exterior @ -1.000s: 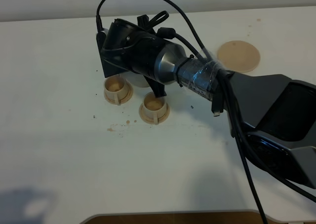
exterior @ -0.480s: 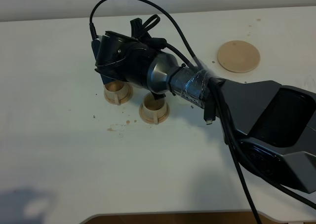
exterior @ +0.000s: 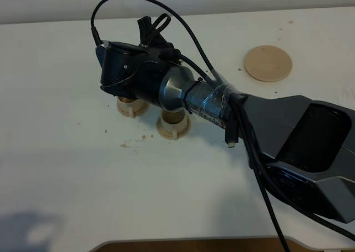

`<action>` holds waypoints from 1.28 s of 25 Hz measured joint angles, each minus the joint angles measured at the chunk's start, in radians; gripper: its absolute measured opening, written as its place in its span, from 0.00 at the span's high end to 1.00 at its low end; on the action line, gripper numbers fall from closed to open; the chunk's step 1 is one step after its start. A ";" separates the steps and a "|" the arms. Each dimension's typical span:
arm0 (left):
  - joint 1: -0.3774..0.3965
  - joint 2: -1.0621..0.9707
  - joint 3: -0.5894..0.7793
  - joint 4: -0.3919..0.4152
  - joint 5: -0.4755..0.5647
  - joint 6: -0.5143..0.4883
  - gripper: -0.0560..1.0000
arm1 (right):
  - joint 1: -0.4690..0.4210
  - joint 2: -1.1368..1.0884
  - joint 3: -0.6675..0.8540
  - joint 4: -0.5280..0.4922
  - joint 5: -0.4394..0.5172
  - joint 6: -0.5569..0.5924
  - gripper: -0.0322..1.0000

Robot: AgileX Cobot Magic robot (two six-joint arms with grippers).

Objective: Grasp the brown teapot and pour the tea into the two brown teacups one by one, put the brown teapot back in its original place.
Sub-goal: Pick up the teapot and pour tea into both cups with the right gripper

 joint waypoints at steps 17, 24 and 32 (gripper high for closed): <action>0.000 0.000 0.000 0.000 0.000 0.000 0.48 | 0.000 0.000 0.000 -0.047 0.003 -0.063 0.85; 0.000 0.000 0.000 0.000 0.000 0.000 0.48 | 0.007 0.000 0.000 -0.064 0.002 -0.076 0.85; 0.000 0.000 0.000 0.000 0.000 0.000 0.48 | 0.009 0.000 0.000 -0.074 -0.007 -0.099 0.85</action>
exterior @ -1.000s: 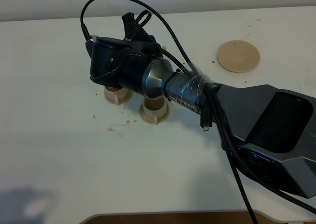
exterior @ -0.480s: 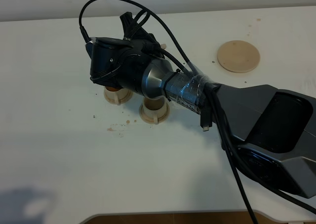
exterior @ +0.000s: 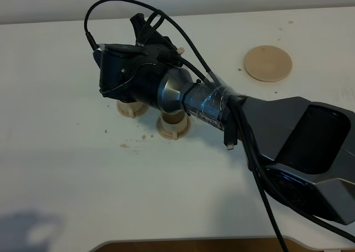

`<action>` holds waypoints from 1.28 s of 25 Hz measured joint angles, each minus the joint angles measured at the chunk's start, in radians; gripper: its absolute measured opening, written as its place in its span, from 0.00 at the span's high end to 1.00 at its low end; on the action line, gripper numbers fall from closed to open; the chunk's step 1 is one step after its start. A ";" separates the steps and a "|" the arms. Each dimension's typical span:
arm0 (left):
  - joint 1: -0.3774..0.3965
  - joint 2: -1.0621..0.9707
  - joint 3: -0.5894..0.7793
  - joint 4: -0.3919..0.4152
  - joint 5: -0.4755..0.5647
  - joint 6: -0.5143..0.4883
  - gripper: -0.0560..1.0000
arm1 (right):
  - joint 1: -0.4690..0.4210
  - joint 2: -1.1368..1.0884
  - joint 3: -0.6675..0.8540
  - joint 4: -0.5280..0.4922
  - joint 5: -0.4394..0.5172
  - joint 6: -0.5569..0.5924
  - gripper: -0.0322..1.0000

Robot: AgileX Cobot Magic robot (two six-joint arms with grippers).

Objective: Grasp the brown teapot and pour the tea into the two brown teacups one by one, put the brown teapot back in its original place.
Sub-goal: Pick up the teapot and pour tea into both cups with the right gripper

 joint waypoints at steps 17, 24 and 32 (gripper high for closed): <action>0.000 0.000 0.000 0.000 0.000 0.000 0.48 | 0.011 0.000 0.000 -0.034 -0.032 -0.069 0.85; 0.000 0.000 0.000 0.000 0.000 0.000 0.48 | 0.019 0.000 0.000 -0.052 -0.038 -0.084 0.85; 0.000 0.000 0.000 0.000 0.000 0.000 0.48 | 0.021 0.000 0.000 -0.055 -0.044 -0.098 0.85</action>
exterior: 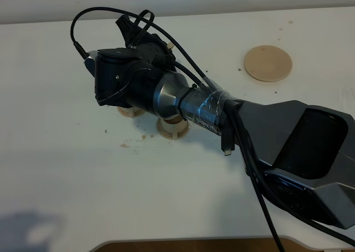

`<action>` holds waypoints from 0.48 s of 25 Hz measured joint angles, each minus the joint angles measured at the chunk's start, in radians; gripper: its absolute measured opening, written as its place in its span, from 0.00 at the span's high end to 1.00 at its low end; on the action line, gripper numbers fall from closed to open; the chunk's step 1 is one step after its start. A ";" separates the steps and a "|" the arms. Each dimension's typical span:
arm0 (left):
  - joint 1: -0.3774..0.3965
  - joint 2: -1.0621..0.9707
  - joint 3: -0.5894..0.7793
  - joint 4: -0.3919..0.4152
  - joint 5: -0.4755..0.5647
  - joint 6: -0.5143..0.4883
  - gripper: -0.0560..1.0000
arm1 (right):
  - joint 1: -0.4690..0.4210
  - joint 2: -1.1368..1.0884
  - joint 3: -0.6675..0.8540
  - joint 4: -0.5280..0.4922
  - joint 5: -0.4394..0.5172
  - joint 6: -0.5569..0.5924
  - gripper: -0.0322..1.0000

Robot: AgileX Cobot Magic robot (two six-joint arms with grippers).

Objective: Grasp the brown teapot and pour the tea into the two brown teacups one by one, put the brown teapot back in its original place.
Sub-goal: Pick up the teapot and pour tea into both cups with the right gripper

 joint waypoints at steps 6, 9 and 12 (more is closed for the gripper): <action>0.000 0.000 0.000 0.000 0.000 0.000 0.48 | 0.000 0.000 0.000 -0.002 -0.001 -0.005 0.85; 0.000 0.000 0.000 0.000 0.000 0.000 0.48 | 0.000 0.000 0.000 -0.003 0.000 -0.011 0.85; 0.000 0.000 0.000 0.000 0.000 0.000 0.48 | 0.000 0.000 0.000 -0.003 0.000 -0.015 0.85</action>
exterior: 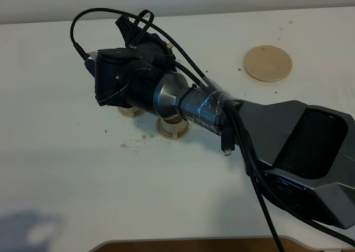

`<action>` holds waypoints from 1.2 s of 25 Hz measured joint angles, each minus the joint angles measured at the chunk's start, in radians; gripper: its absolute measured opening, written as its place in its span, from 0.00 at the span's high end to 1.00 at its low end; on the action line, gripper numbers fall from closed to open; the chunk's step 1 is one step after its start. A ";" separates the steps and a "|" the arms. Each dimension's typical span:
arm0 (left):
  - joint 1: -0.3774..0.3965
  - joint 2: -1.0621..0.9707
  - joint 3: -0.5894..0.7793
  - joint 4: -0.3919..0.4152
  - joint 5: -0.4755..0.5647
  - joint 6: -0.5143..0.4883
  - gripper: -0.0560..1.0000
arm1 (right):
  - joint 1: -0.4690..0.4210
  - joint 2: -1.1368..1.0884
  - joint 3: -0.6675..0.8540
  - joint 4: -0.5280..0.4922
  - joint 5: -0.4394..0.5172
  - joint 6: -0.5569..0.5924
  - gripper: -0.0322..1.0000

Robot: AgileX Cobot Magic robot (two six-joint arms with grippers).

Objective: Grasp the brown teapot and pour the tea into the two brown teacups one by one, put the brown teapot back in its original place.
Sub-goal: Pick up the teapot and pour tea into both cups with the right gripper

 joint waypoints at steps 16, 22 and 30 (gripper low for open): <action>0.000 0.000 0.000 0.000 0.000 0.000 0.48 | 0.000 0.000 0.000 0.033 0.000 0.025 0.85; 0.000 0.000 0.000 0.000 0.000 0.000 0.48 | -0.003 0.000 0.000 0.077 0.017 0.106 0.85; 0.000 0.000 0.000 0.000 0.000 0.000 0.48 | -0.074 -0.006 0.000 0.230 0.062 0.188 0.85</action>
